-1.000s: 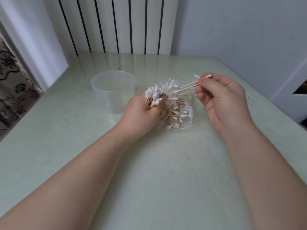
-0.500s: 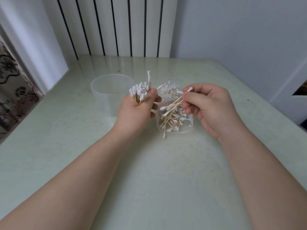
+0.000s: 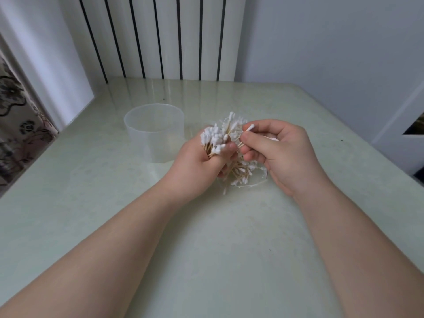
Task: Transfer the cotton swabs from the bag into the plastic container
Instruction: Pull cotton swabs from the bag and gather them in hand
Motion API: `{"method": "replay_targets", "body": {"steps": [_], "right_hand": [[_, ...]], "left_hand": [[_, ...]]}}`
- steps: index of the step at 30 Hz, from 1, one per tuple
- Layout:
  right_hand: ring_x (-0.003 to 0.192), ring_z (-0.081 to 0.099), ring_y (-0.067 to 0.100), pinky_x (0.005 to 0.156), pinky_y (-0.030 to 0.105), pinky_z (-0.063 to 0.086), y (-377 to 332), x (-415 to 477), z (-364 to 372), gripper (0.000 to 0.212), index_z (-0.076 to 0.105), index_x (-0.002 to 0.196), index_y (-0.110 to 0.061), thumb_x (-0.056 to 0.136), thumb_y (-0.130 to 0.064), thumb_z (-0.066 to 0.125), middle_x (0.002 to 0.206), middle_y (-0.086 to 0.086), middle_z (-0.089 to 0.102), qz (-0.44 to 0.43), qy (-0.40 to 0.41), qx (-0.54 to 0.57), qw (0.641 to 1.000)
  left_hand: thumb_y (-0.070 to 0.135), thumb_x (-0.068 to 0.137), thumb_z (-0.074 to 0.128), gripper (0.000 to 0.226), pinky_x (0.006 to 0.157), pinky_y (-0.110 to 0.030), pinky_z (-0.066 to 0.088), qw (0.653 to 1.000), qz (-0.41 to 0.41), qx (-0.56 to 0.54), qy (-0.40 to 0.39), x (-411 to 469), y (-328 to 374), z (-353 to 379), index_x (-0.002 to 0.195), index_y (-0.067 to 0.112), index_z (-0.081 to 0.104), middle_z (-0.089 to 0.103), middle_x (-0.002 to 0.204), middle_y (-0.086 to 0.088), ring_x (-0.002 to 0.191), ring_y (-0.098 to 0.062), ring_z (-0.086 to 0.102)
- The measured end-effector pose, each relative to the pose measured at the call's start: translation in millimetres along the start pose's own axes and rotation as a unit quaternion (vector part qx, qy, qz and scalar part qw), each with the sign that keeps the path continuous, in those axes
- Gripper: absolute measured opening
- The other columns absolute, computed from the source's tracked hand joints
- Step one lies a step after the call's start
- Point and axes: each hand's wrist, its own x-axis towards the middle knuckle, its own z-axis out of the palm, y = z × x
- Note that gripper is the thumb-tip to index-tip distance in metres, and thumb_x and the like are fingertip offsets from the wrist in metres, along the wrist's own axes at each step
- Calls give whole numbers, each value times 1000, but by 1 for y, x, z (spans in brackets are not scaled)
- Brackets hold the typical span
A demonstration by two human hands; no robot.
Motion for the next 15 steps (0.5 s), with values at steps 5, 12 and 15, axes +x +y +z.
{"method": "replay_targets", "body": {"steps": [5, 12, 15], "right_hand": [[61, 65, 18, 62, 23, 56, -2, 1, -2, 12, 71, 92, -2, 85, 8, 70, 72, 12, 70, 13, 5, 29, 999], [57, 62, 15, 54, 20, 52, -10, 1, -8, 13, 67, 94, 1, 89, 11, 61, 69, 10, 68, 33, 18, 98, 994], [53, 59, 13, 48, 19, 47, -12, 1, -9, 13, 66, 94, 1, 89, 10, 59, 67, 9, 65, 56, 5, 100, 993]], "left_hand": [[36, 100, 53, 21, 67, -32, 47, 1000, 1, 11, 23, 2, -2, 1, 80, 33, 58, 58, 68, 19, 62, -3, 56], [30, 100, 62, 37, 57, -26, 51, 998, -23, -16, 54, -1, 8, -1, 64, 30, 59, 56, 56, 13, 54, -10, 59], [33, 101, 59, 34, 57, -22, 50, 994, -57, -23, 93, 0, 7, -1, 71, 18, 61, 63, 63, 8, 56, -11, 63]]}}
